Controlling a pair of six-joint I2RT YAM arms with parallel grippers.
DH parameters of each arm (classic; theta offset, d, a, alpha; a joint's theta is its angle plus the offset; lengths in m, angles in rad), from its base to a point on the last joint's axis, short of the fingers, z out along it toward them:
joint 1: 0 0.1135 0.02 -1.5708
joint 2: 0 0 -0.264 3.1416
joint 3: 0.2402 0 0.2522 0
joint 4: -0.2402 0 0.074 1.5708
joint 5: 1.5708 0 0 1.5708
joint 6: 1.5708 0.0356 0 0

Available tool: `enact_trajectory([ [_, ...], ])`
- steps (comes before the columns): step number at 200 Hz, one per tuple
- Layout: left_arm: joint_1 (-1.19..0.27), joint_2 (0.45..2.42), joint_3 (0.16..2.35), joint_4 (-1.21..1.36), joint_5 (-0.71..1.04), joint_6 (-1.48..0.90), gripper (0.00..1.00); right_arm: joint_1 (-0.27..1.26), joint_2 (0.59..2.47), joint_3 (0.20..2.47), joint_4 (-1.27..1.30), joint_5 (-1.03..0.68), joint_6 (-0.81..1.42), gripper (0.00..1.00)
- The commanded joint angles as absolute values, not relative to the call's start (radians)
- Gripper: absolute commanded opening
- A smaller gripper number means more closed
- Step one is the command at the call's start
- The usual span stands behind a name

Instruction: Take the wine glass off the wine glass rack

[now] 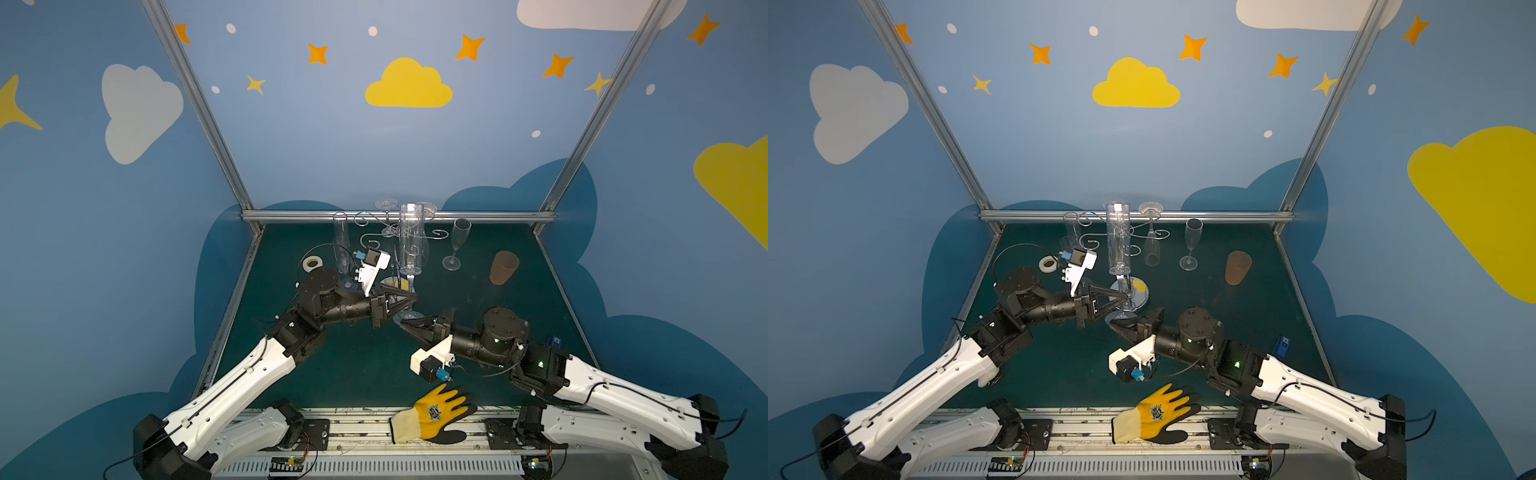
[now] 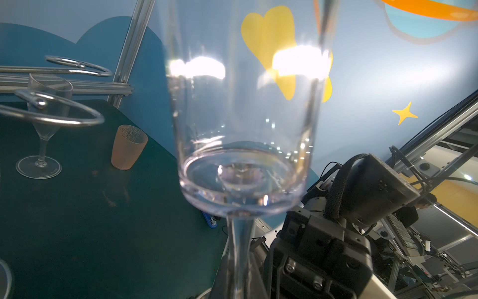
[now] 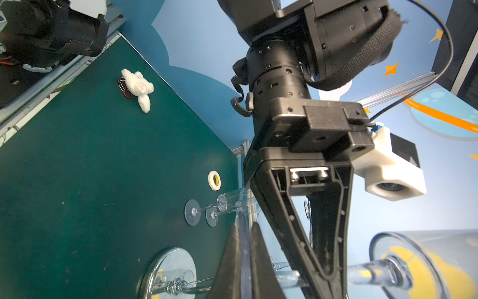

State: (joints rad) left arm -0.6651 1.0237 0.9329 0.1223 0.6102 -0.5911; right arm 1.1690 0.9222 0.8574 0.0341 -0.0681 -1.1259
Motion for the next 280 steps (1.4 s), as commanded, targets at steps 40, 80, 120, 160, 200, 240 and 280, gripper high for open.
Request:
enact_trajectory([
  [40,-0.672,0.98,0.918,0.143,0.563,-0.59,0.03,1.183,0.891,0.844,0.057,-0.075,-1.101,0.98],
  [80,-0.672,0.955,0.91,0.116,0.524,-0.54,0.03,1.181,0.826,0.853,0.101,-0.082,-1.021,0.98],
  [120,-0.672,0.927,0.905,0.056,0.47,-0.438,0.03,1.176,0.77,0.899,0.194,0.068,-0.652,0.98],
  [160,-0.688,0.901,0.896,-0.002,0.409,-0.324,0.03,1.13,0.794,1.053,0.03,0.29,-0.325,0.98],
  [200,-0.763,0.882,0.901,-0.058,0.291,-0.168,0.03,1.032,0.831,1.109,-0.028,0.189,-0.043,0.98],
  [240,-0.815,0.873,0.888,-0.049,0.166,-0.084,0.03,0.984,0.89,1.148,0.015,-0.023,0.09,0.97],
  [280,-0.855,0.879,0.87,-0.035,0.091,-0.035,0.03,0.98,0.966,1.2,0.014,-0.1,0.14,0.95],
])
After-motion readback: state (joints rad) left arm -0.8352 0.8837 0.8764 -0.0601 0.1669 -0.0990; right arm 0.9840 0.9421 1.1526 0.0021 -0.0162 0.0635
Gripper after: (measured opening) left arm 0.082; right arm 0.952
